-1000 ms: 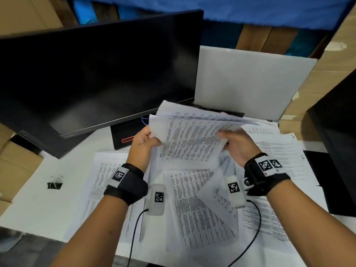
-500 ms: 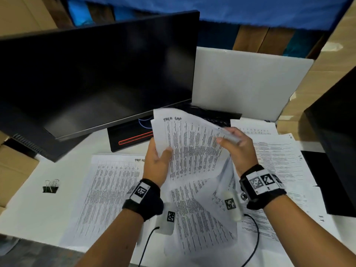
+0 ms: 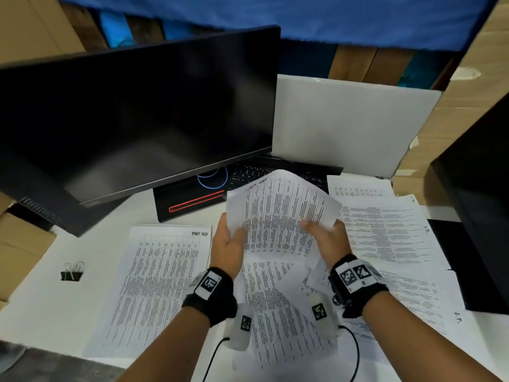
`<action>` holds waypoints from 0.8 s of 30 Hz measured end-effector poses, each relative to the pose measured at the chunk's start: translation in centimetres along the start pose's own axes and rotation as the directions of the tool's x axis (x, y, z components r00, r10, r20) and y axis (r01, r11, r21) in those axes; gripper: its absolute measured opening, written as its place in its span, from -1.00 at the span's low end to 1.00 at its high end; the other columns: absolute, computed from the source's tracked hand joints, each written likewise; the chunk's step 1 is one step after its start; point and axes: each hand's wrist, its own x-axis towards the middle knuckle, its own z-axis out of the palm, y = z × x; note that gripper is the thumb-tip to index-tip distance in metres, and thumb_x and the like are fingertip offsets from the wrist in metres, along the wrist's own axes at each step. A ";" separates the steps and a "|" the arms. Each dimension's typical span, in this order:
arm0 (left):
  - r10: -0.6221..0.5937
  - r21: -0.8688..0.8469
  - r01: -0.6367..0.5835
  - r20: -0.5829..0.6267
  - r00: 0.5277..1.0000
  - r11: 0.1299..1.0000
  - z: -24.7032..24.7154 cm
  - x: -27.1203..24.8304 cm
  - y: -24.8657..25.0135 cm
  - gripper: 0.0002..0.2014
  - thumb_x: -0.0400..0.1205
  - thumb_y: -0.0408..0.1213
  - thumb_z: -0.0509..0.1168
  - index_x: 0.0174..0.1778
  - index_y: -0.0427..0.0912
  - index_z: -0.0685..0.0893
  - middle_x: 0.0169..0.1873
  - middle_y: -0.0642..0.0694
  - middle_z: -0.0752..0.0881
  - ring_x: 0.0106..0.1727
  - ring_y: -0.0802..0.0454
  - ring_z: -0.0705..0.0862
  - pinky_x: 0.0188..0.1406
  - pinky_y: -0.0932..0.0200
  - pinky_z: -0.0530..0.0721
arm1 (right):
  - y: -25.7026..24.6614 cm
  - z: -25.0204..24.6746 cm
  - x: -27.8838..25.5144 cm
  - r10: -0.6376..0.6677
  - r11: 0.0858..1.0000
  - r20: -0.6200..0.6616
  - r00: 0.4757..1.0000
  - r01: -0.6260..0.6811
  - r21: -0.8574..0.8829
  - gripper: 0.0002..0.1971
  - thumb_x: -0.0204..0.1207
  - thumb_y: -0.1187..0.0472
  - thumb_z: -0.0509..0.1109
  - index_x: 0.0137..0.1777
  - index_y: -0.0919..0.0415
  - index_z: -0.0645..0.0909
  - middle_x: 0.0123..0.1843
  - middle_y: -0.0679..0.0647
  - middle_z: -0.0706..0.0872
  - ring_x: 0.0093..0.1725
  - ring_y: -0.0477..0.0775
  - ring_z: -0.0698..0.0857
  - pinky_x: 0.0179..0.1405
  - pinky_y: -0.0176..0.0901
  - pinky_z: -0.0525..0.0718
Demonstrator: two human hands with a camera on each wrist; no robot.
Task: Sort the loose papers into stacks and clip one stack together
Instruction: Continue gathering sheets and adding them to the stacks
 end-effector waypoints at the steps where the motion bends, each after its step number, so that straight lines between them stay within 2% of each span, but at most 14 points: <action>1: -0.016 0.004 0.016 0.025 1.000 1.000 0.0 0.0 -0.4 -0.62 0.61 -0.41 0.17 0.27 0.08 0.54 0.07 0.01 0.74 0.03 0.13 0.72 -0.10 0.34 0.70 | 0.1 -0.1 0.1 0.006 1.000 -0.006 1.000 -0.006 0.002 -0.57 0.27 0.00 0.60 0.12 0.12 0.68 0.03 0.08 0.81 0.07 0.16 0.76 0.20 0.22 0.68; 3: -0.042 0.022 0.042 0.027 0.999 0.999 -0.1 0.4 -1.0 -0.61 0.62 -0.55 0.12 0.26 -0.08 0.57 0.04 -0.01 0.74 0.01 0.11 0.71 -0.06 0.29 0.67 | -0.6 -0.7 0.2 -0.035 0.999 -0.036 0.999 0.035 0.013 -0.87 0.40 0.16 0.54 -0.06 0.07 0.74 -0.07 0.08 0.83 -0.01 0.17 0.79 0.08 0.15 0.74; 4: -0.050 0.050 0.051 -0.010 0.999 0.997 -0.5 0.9 -1.4 -0.63 0.61 -0.61 0.10 0.19 -0.13 0.59 0.00 -0.04 0.72 -0.04 0.07 0.69 -0.07 0.24 0.64 | -1.0 -1.2 0.4 -0.054 0.998 -0.073 0.996 0.057 0.040 -0.93 0.43 0.21 0.51 -0.11 0.06 0.74 -0.11 0.05 0.83 -0.04 0.15 0.80 0.02 0.10 0.75; 6: -0.083 0.122 0.097 -0.118 0.990 0.988 -1.7 2.0 -2.6 -0.66 0.59 -0.64 0.10 -0.02 -0.11 0.62 -0.06 -0.11 0.67 -0.11 0.03 0.66 -0.13 0.23 0.59 | -2.3 -2.5 0.7 -0.115 0.988 -0.168 0.979 0.130 0.086 -0.89 0.48 0.28 0.47 -0.10 0.04 0.70 -0.12 -0.08 0.79 -0.10 -0.04 0.76 -0.07 -0.11 0.71; 7: -0.110 0.182 0.138 -0.157 0.981 0.974 -2.4 2.7 -3.5 -0.67 0.60 -0.62 0.11 -0.09 -0.07 0.62 -0.04 -0.14 0.66 -0.06 -0.02 0.68 -0.09 0.24 0.61 | -2.5 -3.2 1.1 -0.145 0.981 -0.213 0.966 0.168 0.095 -0.86 0.50 0.30 0.45 -0.04 0.03 0.67 -0.09 -0.14 0.75 -0.10 -0.14 0.72 -0.08 -0.21 0.66; 9: -0.197 0.390 0.250 -0.170 0.966 0.886 -3.7 3.3 -5.0 -0.74 0.62 -0.49 0.15 0.00 -0.08 0.66 0.07 -0.12 0.68 0.15 -0.12 0.67 0.14 0.17 0.58 | -2.2 -4.6 2.0 -0.142 0.978 -0.278 0.950 0.178 0.109 -0.76 0.52 0.31 0.43 0.16 0.08 0.65 0.00 -0.10 0.73 -0.07 -0.14 0.68 0.00 -0.24 0.58; 12: -0.320 0.565 0.339 -0.138 0.937 0.752 -4.2 3.2 -6.4 -0.65 0.61 -0.43 0.19 0.29 -0.16 0.64 0.18 -0.06 0.67 0.18 -0.04 0.63 0.19 0.21 0.50 | 0.0 -6.3 3.1 -0.009 0.982 -0.311 0.950 0.068 0.176 -0.68 0.50 0.34 0.44 0.26 0.20 0.64 0.12 0.02 0.73 0.10 0.06 0.67 0.18 -0.13 0.56; 15: -0.344 0.605 0.342 -0.118 0.932 0.719 -3.8 2.8 -6.7 -0.58 0.58 -0.45 0.22 0.37 -0.16 0.62 0.17 -0.07 0.68 0.20 -0.04 0.64 0.22 0.17 0.53 | 3.6 -7.4 2.8 0.230 0.955 -0.259 0.938 -0.166 0.245 -0.73 0.33 0.27 0.52 0.04 0.30 0.71 -0.03 0.15 0.78 0.10 0.23 0.72 0.20 0.04 0.63; 17: -0.337 0.637 0.332 -0.119 0.934 0.696 -3.4 2.7 -6.8 -0.60 0.60 -0.42 0.19 0.37 -0.14 0.61 0.12 -0.07 0.69 0.16 -0.07 0.66 0.17 0.18 0.55 | 7.0 -8.2 2.8 0.322 0.931 -0.191 0.927 -0.273 0.241 -0.47 0.09 0.08 0.56 0.06 0.36 0.73 0.03 0.26 0.80 0.07 0.31 0.76 0.21 0.19 0.67; 18: -0.325 0.647 0.329 -0.132 0.937 0.688 -3.3 2.7 -6.8 -0.61 0.62 -0.40 0.16 0.36 -0.12 0.62 0.10 -0.09 0.72 0.14 -0.10 0.68 0.14 0.17 0.57 | 8.2 -8.4 2.8 0.350 0.922 -0.157 0.923 -0.310 0.233 -0.39 0.03 0.00 0.56 0.07 0.35 0.73 0.01 0.25 0.80 -0.02 0.30 0.77 0.11 0.22 0.72; 19: -0.312 0.643 0.331 -0.148 0.938 0.691 -3.3 2.6 -6.9 -0.62 0.62 -0.40 0.15 0.34 -0.10 0.62 0.07 -0.10 0.74 0.11 -0.12 0.69 0.12 0.16 0.60 | 8.8 -8.3 2.5 0.389 0.906 -0.125 0.913 -0.354 0.231 -0.42 0.06 -0.04 0.54 0.04 0.33 0.72 -0.11 0.21 0.80 -0.18 0.24 0.77 -0.11 0.13 0.77; 21: -0.296 0.612 0.337 -0.171 0.940 0.716 -3.2 2.5 -6.9 -0.62 0.58 -0.43 0.17 0.29 -0.09 0.64 -0.05 -0.08 0.75 0.03 -0.11 0.71 0.08 0.13 0.64 | 8.8 -7.8 1.2 0.434 0.873 -0.072 0.898 -0.399 0.282 -0.69 0.34 0.03 0.43 -0.08 0.28 0.66 -0.45 0.06 0.68 -0.56 0.05 0.63 -0.55 -0.19 0.61; 22: -0.286 0.601 0.334 -0.177 0.942 0.726 -3.2 2.4 -6.8 -0.63 0.58 -0.44 0.18 0.27 -0.09 0.65 -0.08 -0.07 0.75 0.01 -0.09 0.71 0.05 0.14 0.65 | 9.2 -7.6 0.9 0.440 0.858 -0.037 0.897 -0.407 0.314 -0.81 0.46 0.12 0.35 -0.13 0.27 0.64 -0.56 0.02 0.62 -0.67 -0.01 0.56 -0.64 -0.28 0.52; 24: -0.258 0.591 0.320 -0.188 0.947 0.741 -2.8 2.2 -6.6 -0.67 0.59 -0.44 0.18 0.22 -0.10 0.68 -0.06 -0.09 0.77 -0.04 -0.05 0.70 -0.03 0.21 0.60 | 9.8 -7.3 0.5 0.450 0.837 -0.020 0.893 -0.414 0.358 -0.87 0.51 0.20 0.29 -0.14 0.25 0.60 -0.61 -0.03 0.58 -0.72 -0.06 0.52 -0.69 -0.32 0.48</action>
